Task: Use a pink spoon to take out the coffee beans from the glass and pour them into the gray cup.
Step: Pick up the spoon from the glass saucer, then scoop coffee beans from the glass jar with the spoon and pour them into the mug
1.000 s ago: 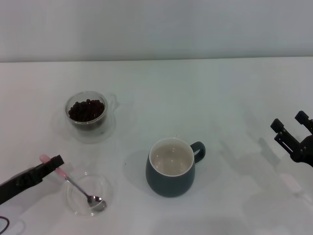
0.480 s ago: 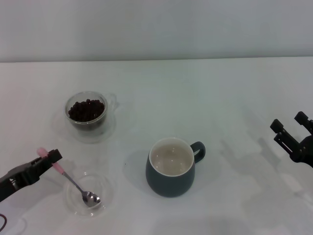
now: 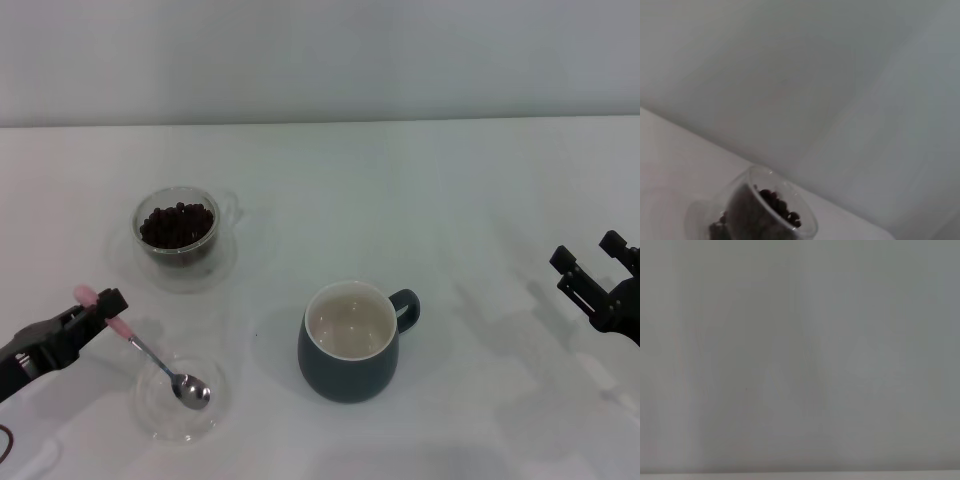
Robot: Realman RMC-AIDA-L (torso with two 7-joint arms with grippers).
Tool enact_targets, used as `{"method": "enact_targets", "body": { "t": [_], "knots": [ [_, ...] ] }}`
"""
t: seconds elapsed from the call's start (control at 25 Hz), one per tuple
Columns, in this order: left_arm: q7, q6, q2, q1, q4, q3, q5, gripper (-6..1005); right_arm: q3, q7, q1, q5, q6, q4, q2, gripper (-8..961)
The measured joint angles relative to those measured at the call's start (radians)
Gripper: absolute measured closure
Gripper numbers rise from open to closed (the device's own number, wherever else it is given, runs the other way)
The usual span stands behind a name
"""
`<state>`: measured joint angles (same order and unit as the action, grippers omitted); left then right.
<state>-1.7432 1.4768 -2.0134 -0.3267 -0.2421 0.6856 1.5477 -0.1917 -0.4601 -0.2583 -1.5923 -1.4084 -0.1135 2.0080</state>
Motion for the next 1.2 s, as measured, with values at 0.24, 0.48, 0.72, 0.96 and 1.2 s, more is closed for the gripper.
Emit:
{"method": "enact_targets", "body": {
  "t": [0.24, 0.48, 0.72, 0.96, 1.2],
  "knots": [
    [-0.008, 0.037, 0.01, 0.0, 0.0, 0.0, 0.032, 864, 0.002, 0.001, 0.0, 0.0, 0.0, 0.0, 0.0, 166],
    [-0.039, 0.055, 0.0, 0.002, -0.005, 0.0, 0.225, 863, 0.012, 0.001, -0.002, 0.002, -0.008, 0.0, 0.0, 166],
    [-0.095, 0.058, -0.037, -0.012, -0.068, 0.0, 0.385, 864, 0.028, -0.001, -0.01, 0.002, -0.023, -0.001, 0.0, 166],
    [-0.097, -0.117, -0.028, -0.123, -0.086, 0.005, 0.405, 865, 0.072, -0.001, -0.022, 0.002, -0.036, 0.003, 0.0, 166],
    [-0.094, -0.273, -0.027, -0.196, -0.087, 0.009, 0.334, 864, 0.113, -0.002, -0.027, 0.004, -0.039, 0.012, 0.0, 166]
  ]
}}
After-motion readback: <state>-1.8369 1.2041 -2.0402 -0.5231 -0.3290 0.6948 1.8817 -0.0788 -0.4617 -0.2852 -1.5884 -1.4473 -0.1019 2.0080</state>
